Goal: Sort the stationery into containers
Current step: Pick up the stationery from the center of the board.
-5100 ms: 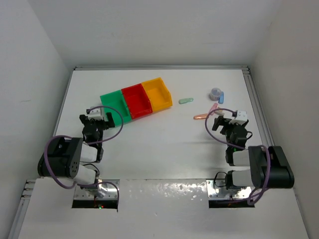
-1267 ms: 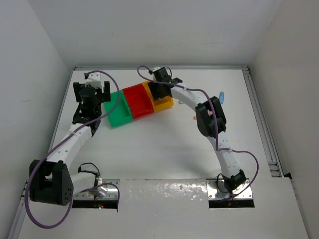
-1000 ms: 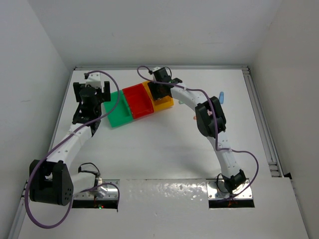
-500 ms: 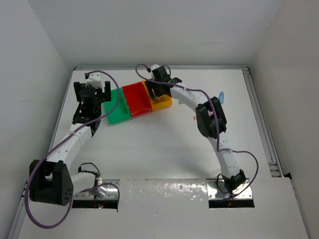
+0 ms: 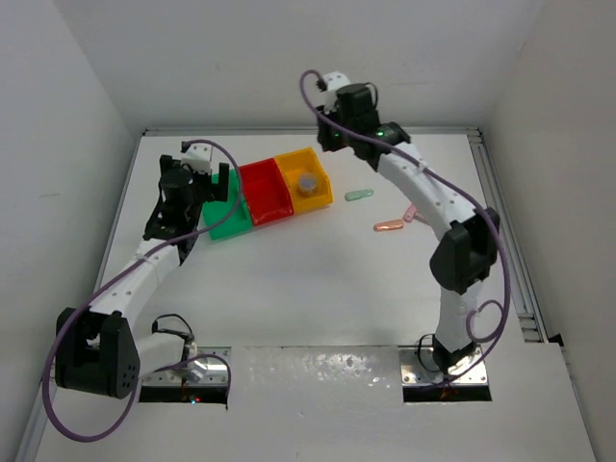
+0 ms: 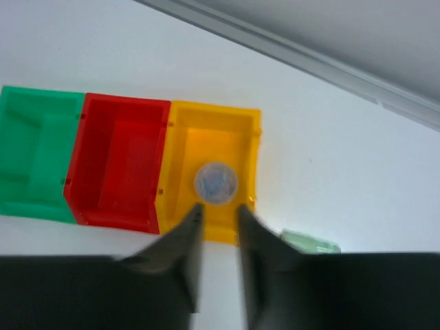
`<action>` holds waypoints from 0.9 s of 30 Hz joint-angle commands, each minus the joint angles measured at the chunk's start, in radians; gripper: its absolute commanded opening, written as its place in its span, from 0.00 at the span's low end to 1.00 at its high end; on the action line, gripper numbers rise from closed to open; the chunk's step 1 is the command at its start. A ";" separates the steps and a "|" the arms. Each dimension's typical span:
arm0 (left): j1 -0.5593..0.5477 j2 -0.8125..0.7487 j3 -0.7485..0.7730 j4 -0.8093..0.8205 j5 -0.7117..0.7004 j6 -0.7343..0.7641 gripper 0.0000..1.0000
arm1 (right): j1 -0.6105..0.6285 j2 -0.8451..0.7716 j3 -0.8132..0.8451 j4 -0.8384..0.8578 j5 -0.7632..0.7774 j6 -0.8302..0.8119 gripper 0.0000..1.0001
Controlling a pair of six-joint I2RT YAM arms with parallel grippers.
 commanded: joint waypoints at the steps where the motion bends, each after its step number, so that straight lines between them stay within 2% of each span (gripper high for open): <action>1: -0.018 -0.025 0.043 -0.001 0.059 0.009 1.00 | -0.183 -0.077 -0.086 -0.156 -0.107 0.065 0.17; 2: -0.018 -0.026 0.042 -0.003 0.059 0.006 1.00 | -0.221 -0.077 -0.100 -0.187 -0.108 0.079 0.10; 3: -0.020 -0.026 0.039 -0.006 0.058 0.005 1.00 | -0.260 -0.074 -0.120 -0.244 -0.096 0.131 0.10; 4: -0.020 -0.031 0.036 -0.008 0.059 0.005 1.00 | -0.300 -0.065 -0.126 -0.269 -0.093 0.168 0.23; 5: -0.018 -0.034 0.025 -0.008 0.056 0.000 1.00 | -0.375 -0.039 -0.134 -0.284 0.003 0.198 0.48; 6: -0.018 -0.038 0.019 -0.008 0.055 -0.006 1.00 | -0.408 -0.024 -0.151 -0.284 0.028 0.229 0.81; 7: -0.020 -0.040 0.014 -0.008 0.053 -0.008 1.00 | -0.435 -0.003 -0.154 -0.280 0.048 0.243 0.86; 9: -0.018 -0.042 0.004 -0.014 0.052 -0.014 1.00 | -0.494 0.077 -0.116 -0.277 0.088 0.248 0.86; 11: -0.020 -0.045 0.000 -0.023 0.045 -0.014 1.00 | -0.519 0.158 -0.057 -0.280 0.156 0.243 0.78; 12: -0.018 -0.048 0.000 -0.033 0.044 -0.014 1.00 | -0.526 0.180 -0.045 -0.268 0.177 0.235 0.62; 14: -0.018 -0.051 -0.003 -0.046 0.033 -0.011 1.00 | -0.555 0.232 -0.008 -0.263 0.205 0.235 0.48; 15: -0.020 -0.051 -0.003 -0.052 0.032 -0.011 1.00 | -0.563 0.245 0.001 -0.258 0.207 0.235 0.48; 16: -0.020 -0.051 -0.004 -0.054 0.027 -0.008 1.00 | -0.575 0.252 0.001 -0.249 0.214 0.237 0.56; 18: -0.020 -0.052 -0.004 -0.061 0.019 -0.011 1.00 | -0.594 0.268 -0.013 -0.220 0.219 0.235 0.61; 27: -0.020 -0.031 0.005 -0.052 0.016 -0.017 1.00 | -0.609 0.309 -0.085 -0.160 0.095 0.192 0.57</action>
